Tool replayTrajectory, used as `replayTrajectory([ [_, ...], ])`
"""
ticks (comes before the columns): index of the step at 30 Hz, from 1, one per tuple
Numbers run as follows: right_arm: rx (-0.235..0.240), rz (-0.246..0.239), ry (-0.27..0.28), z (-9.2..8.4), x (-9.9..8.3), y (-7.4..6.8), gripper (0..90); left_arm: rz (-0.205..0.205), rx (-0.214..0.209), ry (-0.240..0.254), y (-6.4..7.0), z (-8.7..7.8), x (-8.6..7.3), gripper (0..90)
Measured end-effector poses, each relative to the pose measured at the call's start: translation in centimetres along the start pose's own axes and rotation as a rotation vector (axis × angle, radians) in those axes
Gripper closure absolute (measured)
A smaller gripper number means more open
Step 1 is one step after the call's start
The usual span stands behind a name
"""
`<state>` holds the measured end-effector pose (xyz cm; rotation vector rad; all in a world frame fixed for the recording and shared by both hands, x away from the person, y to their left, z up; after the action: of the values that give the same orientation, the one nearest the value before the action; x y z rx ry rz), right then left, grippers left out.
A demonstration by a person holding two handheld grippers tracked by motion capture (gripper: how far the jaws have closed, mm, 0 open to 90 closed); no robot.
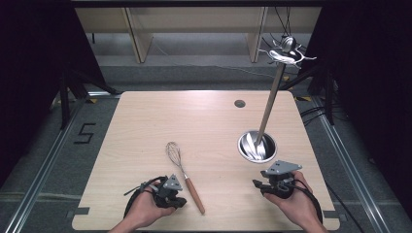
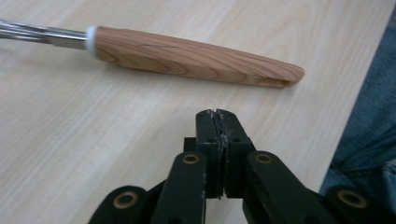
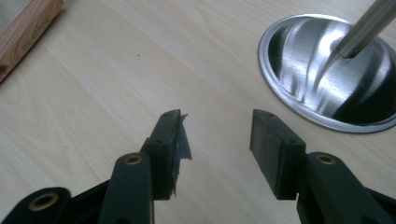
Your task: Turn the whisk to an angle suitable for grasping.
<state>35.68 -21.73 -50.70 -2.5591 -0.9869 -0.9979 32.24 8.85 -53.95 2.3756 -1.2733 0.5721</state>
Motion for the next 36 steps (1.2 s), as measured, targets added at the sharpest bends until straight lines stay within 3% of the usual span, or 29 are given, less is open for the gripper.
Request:
replayTrajectory([
  [2,-0.006,-0.016,0.005,-0.2,0.0,0.5,54.3,0.032,-0.006,-0.037,0.4,0.3,0.3,89.2],
  [7,-0.015,-0.009,0.025,-0.3,0.2,0.9,54.0,0.036,-0.011,-0.062,0.8,1.5,1.2,89.4],
  [8,-0.011,0.022,0.013,-0.5,0.1,0.8,53.7,0.05,-0.006,-0.069,0.9,1.8,1.8,89.3],
  [11,-0.022,0.005,0.022,-0.5,0.2,1.1,53.6,0.05,-0.007,-0.07,0.9,2.2,2.5,89.3],
  [13,-0.017,0.043,0.018,-0.3,0.1,0.9,53.5,0.06,-0.004,-0.071,0.7,2.7,3.4,89.3],
  [14,-0.019,0.026,0.008,-0.4,0.1,1.2,53.5,0.061,-0.001,-0.066,0.4,3.3,4.5,89.3],
  [22,-0.025,0.007,0.019,-0.4,0.1,1.5,53.2,0.056,0.004,-0.058,-0.4,5.3,7.9,89.3],
  [26,-0.028,0.024,0.021,-0.4,0.0,1.7,52.5,0.108,0.021,-0.087,-1.3,6.1,9.9,89.3],
  [30,-0.033,0.025,0.023,-0.6,-0.1,2.1,52.0,0.11,0.031,-0.079,-1.8,6.9,11.4,89.2],
  [33,-0.033,0.029,0.038,-0.6,-0.1,2.2,51.8,0.126,0.024,-0.077,-1.7,6.7,11.8,86.1],
  [35,-0.04,0.034,0.047,-0.8,-0.3,2.5,51.4,0.161,0.03,-0.048,-1.7,5.6,11.9,83.3],
  [36,-0.036,0.053,0.036,-1.0,-0.4,2.5,51.3,0.144,0.026,-0.02,-1.6,5.3,12.0,81.0],
])
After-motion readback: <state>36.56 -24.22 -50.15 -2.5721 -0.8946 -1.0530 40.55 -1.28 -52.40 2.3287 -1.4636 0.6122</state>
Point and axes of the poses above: each handheld gripper's, and its own axes: z roughly forward along the jaws, x roughly out of its top, y roughly to its right, the point moved 6 cm from there along z, roughly forward along the jaws, and after that the axes turned 2 degrees about -y, right-handed, at the moved point
